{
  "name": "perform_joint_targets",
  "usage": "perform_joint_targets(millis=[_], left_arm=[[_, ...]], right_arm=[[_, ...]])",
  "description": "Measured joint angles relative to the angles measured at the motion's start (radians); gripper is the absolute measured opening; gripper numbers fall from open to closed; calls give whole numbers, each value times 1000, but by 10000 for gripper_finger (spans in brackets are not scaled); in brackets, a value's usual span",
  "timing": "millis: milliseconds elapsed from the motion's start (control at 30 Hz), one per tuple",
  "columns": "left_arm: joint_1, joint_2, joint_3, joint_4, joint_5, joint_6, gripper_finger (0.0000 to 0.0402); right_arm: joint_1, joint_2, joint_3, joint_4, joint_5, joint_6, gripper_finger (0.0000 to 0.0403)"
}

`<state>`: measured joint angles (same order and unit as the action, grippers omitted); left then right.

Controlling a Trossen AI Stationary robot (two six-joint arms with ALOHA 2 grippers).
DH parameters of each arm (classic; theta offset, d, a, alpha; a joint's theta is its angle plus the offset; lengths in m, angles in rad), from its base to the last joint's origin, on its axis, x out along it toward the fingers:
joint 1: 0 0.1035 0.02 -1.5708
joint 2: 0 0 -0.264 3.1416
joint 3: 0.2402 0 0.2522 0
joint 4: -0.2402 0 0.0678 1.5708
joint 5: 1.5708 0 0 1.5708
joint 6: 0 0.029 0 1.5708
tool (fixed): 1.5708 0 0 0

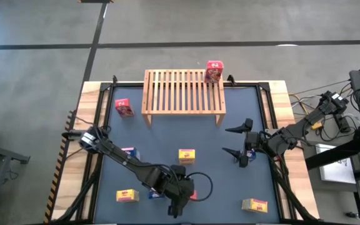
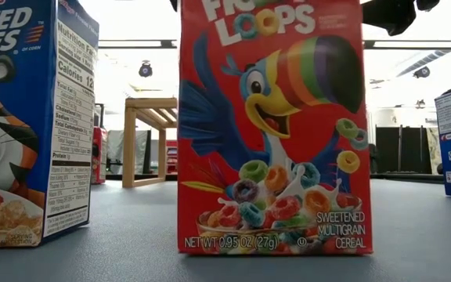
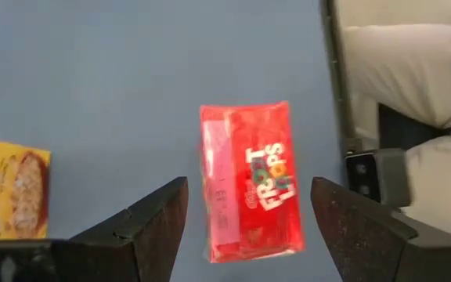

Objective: Stack cereal on shelf
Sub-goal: Put the bottom red cereal box on the shelf aligned with the other red cereal box

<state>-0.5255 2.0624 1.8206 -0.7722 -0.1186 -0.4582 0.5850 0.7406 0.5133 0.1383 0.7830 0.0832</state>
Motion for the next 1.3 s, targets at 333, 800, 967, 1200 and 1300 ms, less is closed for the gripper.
perform_joint_targets(millis=[333, 800, 967, 1200, 1300], left_arm=[[-1, 10, -2, -17, 6, -34, 254], [2, 58, -3, -34, 7, -53, 240], [4, 58, -1, -41, 7, -53, 203], [11, 58, 35, -62, 7, -35, 163], [16, 58, 69, -74, 7, -18, 159]], right_arm=[[0, 0, 0, 0, 0, 2, 364], [0, 0, 0, -4, 1, 3, 364], [0, 0, -1, -6, 1, 3, 364], [0, 0, -1, -6, 1, 3, 364], [0, 0, -1, -9, 1, 3, 364]])
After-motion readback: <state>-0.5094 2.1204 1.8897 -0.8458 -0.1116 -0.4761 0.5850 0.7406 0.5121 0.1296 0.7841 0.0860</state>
